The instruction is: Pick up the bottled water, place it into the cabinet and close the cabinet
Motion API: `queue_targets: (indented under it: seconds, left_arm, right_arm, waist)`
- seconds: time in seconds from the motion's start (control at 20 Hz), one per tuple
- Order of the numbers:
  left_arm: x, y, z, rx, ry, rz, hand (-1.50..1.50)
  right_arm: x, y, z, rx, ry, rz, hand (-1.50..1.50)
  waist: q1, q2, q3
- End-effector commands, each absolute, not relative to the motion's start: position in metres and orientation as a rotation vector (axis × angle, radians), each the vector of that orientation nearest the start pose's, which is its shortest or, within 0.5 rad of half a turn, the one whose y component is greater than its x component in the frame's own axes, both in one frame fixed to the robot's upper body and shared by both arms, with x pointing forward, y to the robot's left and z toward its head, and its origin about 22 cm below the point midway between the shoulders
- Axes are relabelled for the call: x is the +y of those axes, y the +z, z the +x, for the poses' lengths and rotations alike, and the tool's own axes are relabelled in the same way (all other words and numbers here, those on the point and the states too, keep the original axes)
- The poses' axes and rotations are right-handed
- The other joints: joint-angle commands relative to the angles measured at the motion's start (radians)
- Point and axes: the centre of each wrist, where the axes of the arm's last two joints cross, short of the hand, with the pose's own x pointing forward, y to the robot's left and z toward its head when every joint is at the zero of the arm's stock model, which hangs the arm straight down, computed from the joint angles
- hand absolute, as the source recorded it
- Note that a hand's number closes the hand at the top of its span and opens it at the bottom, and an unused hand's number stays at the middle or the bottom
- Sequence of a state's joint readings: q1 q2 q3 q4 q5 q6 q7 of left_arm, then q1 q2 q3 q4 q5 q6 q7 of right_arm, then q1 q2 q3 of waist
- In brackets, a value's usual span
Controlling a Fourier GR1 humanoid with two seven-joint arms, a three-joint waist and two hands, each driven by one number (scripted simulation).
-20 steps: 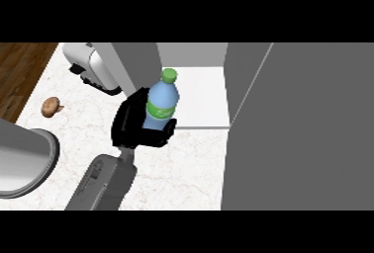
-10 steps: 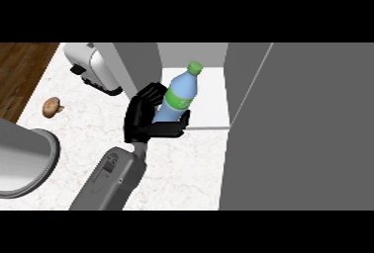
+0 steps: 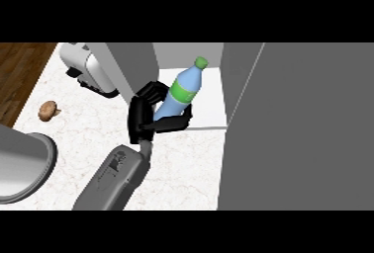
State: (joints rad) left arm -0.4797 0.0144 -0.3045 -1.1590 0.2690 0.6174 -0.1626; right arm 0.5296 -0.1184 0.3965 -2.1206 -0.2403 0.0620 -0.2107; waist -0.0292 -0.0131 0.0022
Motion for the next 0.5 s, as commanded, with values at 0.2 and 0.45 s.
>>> queue_targets:
  seconds: [0.2,0.45]
  left_arm:
    - [0.104,0.073,0.384,-1.732,-0.008,0.174,1.5]
    - [0.107,0.065,0.393,-1.726,-0.003,0.236,1.5]
  right_arm:
    - [-0.193,0.041,0.115,-1.784,-0.042,0.442,-1.5]
    - [-0.191,0.039,0.114,-1.78,-0.029,0.456,-1.5]
  waist:
    - [-0.038,0.027,-0.001]
    - [-0.058,0.036,-0.003]
